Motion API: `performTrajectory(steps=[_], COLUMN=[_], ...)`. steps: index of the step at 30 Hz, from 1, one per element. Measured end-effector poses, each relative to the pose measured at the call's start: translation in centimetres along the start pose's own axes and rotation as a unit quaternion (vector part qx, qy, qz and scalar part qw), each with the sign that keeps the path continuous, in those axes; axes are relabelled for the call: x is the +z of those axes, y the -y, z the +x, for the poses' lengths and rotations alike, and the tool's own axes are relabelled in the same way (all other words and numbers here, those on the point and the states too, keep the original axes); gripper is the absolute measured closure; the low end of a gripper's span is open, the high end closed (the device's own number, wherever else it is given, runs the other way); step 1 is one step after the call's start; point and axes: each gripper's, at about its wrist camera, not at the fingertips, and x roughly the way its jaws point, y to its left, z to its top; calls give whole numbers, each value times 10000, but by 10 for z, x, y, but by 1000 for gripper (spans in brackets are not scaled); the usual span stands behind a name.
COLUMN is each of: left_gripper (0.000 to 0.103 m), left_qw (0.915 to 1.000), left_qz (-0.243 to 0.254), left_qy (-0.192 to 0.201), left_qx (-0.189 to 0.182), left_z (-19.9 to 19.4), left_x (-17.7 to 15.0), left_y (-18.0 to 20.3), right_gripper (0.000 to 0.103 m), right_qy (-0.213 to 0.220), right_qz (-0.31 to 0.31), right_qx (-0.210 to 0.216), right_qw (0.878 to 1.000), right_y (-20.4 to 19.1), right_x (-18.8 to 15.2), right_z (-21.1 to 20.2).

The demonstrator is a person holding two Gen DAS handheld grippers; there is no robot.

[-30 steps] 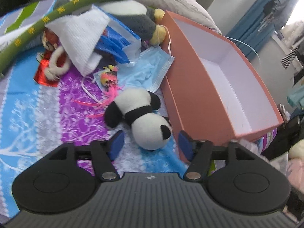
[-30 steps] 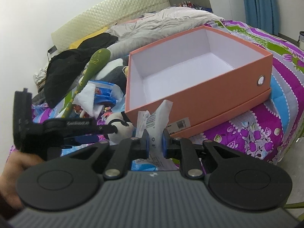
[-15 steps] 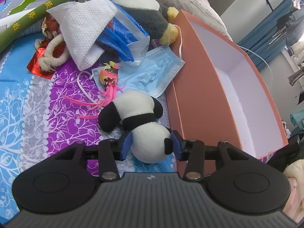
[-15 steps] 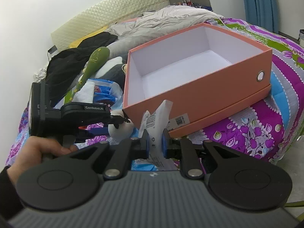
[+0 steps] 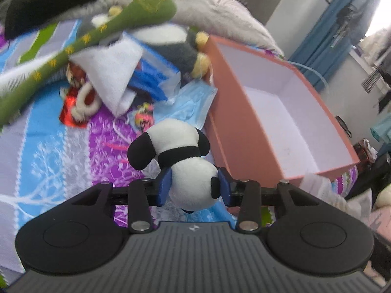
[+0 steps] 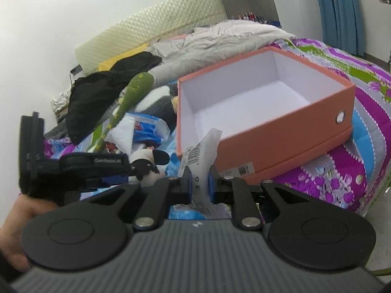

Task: Organize soft objects
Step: 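Lift the panda over the pink box while the right tool holds the bag above it, then open the left tool to drop the panda while the right tool releases the bag into the box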

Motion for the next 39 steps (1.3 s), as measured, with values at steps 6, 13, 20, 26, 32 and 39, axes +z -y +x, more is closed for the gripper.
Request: performTrajectory(steps=[6,13,20,26,32,39], left_gripper=[56,56,56,56,55,39], left_qw=[9982,9926,9874,9796,9744,9731], left_qz=[391,929,1411,1949,2162,2125], left_qy=[387,585,329,-79,-474,-744], left_qx=[-250,-523,-641,-486,-404,-489], left_z=[-38,-43,-10,30,59,77], left_x=[28,67,99,111,114,111], left_y=[17,62,111,147,173,174], right_gripper=[87,87,87,87,86,62], right_qy=[363,685,228,-419,-928,-987], right_qz=[-212,-537,-615,-669,-454,-376], right_qx=[-68,-440,-849,-1195,-1295,-1349], right_qw=[9991,9952,9942,9897,9862,9852], right_y=[-4,5,33,62,85,94], right_x=[29,78,117,124,108,105], right_z=[-6,1,39,80,104,101])
